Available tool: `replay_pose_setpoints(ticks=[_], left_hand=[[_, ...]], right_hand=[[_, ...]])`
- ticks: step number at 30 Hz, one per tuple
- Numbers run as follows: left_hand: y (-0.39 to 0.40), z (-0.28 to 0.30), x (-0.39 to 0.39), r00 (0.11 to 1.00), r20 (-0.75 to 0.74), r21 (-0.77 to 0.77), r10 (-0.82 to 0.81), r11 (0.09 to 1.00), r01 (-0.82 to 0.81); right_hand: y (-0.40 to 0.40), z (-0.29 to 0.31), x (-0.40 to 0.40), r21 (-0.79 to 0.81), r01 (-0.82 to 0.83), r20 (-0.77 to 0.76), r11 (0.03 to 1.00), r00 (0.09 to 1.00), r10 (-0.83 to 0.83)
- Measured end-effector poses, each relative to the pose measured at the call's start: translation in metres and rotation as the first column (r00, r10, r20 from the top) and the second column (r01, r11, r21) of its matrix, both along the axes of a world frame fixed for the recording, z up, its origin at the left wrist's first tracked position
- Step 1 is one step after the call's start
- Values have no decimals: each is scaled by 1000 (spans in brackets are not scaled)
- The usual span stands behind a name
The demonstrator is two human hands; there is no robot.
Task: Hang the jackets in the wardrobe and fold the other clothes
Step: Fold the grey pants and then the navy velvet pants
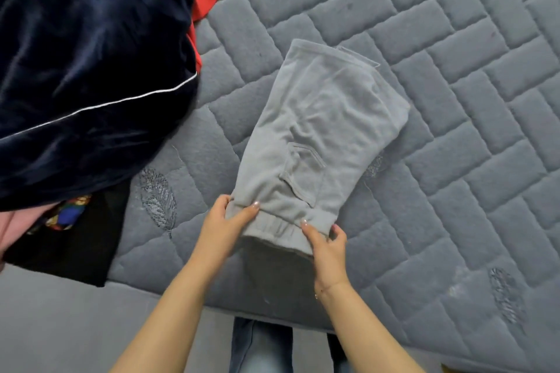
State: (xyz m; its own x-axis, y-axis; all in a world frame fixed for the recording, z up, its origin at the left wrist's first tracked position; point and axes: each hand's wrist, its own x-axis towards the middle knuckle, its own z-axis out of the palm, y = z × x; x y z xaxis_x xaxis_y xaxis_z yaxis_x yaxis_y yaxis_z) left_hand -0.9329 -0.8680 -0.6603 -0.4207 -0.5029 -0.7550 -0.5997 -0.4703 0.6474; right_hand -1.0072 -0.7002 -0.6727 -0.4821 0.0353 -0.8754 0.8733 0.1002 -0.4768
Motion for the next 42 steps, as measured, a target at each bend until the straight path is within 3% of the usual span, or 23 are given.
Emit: replay_pose_setpoints(ticks=[3, 8, 12, 17, 19, 23, 28, 32, 37, 42], left_hand=[[-15, 50, -58, 997, -58, -14, 51, 999, -52], [-51, 182, -205, 970, -208, -156, -124, 983, 92], [-64, 291, -282, 938, -290, -225, -190, 966, 126], [-46, 355, -288, 839, -529, -302, -126, 952, -47], [-32, 342, -267, 810, -571, -332, -134, 940, -78], [5, 250, -198, 855, -514, -332, -78, 936, -115], [50, 84, -88, 983, -183, -133, -20, 991, -4], [88, -1, 4, 996, 56, -15, -67, 998, 68], [115, -8, 81, 977, 206, 61, -60, 997, 49], [114, 28, 84, 957, 282, 227, -67, 974, 1]], right_hand=[[-14, 57, -57, -42, 85, -223, 995, 970, -92], [-48, 190, -196, -169, 36, -442, 985, 890, -109], [-59, 294, -271, -262, 35, -621, 964, 759, -196], [-38, 351, -275, -292, -47, -802, 955, 556, -218], [-22, 335, -255, -295, -72, -818, 953, 534, -213], [12, 241, -186, -179, -25, -734, 984, 670, -116], [54, 91, -81, -13, -39, -440, 999, 897, 29], [92, 14, -4, 105, -188, -124, 977, 972, 200], [128, 11, 58, 98, -284, 49, 954, 959, 280], [143, 44, 57, 30, -279, 191, 960, 944, 269]])
